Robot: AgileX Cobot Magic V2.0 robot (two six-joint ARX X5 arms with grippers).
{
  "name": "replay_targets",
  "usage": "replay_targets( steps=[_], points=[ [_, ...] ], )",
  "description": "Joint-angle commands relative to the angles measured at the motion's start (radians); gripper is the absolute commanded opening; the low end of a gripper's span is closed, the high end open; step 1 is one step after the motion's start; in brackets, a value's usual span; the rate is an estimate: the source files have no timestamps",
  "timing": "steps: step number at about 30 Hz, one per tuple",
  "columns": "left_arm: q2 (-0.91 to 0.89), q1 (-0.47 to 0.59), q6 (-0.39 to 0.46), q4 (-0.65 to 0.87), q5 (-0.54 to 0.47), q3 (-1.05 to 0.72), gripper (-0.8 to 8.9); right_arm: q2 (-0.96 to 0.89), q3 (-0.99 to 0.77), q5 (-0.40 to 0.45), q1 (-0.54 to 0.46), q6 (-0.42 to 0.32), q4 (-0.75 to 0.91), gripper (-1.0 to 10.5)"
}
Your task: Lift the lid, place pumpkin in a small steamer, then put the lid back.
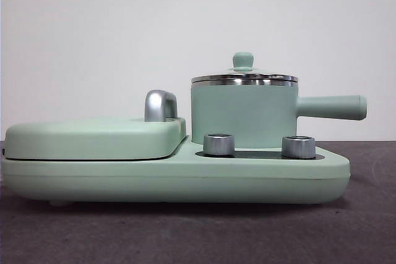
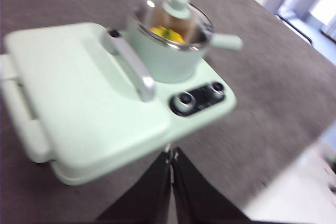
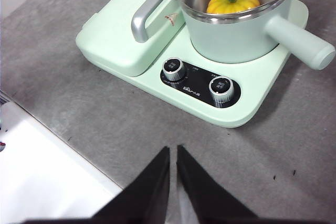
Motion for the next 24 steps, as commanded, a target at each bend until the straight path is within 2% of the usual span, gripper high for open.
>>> replay_targets(
  steps=[1,8,12,16,20,24],
  points=[
    [-0.030,0.097,-0.002,0.103,-0.002,-0.083,0.06,0.003,0.005,0.001,0.009,0.003,0.011,0.2],
    [-0.225,0.402,0.053,0.549,-0.003,-0.478,0.06,0.003,0.005,0.001,0.009,0.003,0.011,0.2],
    [-0.329,0.510,0.069,0.696,-0.003,-0.647,0.06,0.003,0.005,0.000,0.009,0.003,0.011,0.2],
    [-0.381,0.589,0.106,0.737,-0.005,-0.748,0.06,0.003,0.005,0.001,0.009,0.003,0.011,0.2],
    [-0.381,0.633,0.107,0.737,-0.009,-0.798,0.06,0.003,0.005,0.001,0.009,0.003,0.011,0.2],
    [-0.381,0.644,0.106,0.735,-0.082,-0.835,0.06,0.003,0.005,0.001,0.009,0.003,0.011,0.2]
  ],
)
